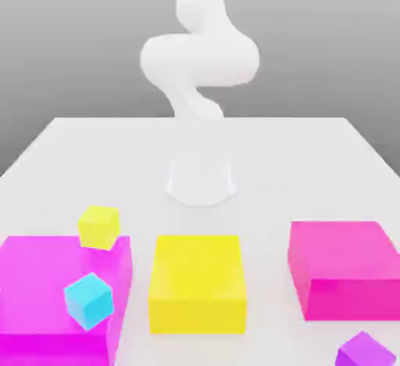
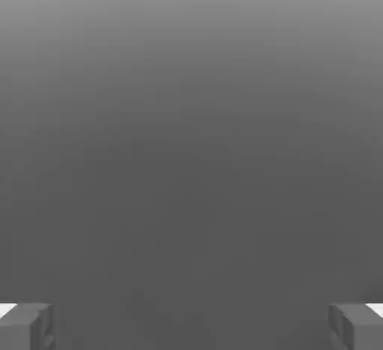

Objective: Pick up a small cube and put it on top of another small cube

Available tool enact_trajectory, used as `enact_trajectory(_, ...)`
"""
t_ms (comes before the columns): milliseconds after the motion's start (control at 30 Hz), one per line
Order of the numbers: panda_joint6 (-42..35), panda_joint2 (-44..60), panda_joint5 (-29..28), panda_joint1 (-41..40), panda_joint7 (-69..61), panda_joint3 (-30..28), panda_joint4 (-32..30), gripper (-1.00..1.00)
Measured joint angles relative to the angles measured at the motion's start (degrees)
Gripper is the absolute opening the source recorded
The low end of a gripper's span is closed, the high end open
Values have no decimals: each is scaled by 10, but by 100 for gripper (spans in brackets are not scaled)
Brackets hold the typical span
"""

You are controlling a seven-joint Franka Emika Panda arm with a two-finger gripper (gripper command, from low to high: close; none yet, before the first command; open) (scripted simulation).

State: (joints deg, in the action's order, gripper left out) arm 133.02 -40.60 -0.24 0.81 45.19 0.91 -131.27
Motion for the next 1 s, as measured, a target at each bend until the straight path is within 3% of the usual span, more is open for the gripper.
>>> enact_trajectory(1000, 148, 628, -78, 120, -42, 96, 62, 0)
